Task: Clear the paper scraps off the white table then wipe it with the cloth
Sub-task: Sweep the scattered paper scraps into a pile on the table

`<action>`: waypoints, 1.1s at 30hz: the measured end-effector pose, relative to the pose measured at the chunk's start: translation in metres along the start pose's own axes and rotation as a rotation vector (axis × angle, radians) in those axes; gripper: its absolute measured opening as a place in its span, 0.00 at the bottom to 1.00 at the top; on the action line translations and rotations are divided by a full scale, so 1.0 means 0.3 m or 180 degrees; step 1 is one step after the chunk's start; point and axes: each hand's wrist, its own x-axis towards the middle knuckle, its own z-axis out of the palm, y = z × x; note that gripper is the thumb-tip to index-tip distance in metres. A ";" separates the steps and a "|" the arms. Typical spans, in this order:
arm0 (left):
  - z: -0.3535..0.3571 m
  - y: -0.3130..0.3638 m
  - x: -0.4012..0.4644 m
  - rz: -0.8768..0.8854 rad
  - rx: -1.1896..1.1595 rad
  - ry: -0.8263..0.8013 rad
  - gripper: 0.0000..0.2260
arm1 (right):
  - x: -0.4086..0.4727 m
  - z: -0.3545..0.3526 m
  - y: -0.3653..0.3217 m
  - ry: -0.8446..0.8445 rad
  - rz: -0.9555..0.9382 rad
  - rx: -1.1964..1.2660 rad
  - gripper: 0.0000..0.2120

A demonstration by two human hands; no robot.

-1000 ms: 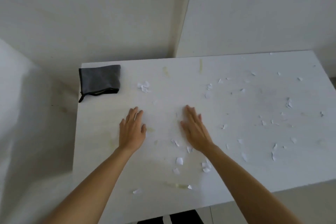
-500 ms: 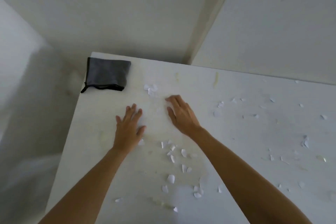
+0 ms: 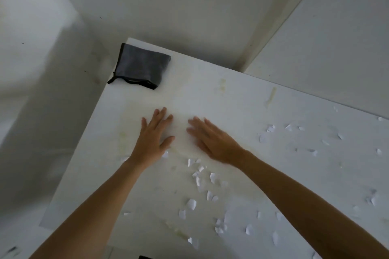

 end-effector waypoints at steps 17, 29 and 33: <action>0.011 0.037 0.336 0.0827 0.1200 0.0152 0.27 | 0.151 -0.181 0.306 -0.0299 0.1683 0.0004 0.30; 0.021 0.035 0.348 0.0799 0.1109 0.0294 0.27 | -0.173 -0.087 0.087 0.0243 -0.0120 -0.0133 0.21; 0.024 0.037 0.345 0.0914 0.1067 0.0462 0.27 | -0.199 -0.216 0.272 0.0865 0.1983 -0.0472 0.24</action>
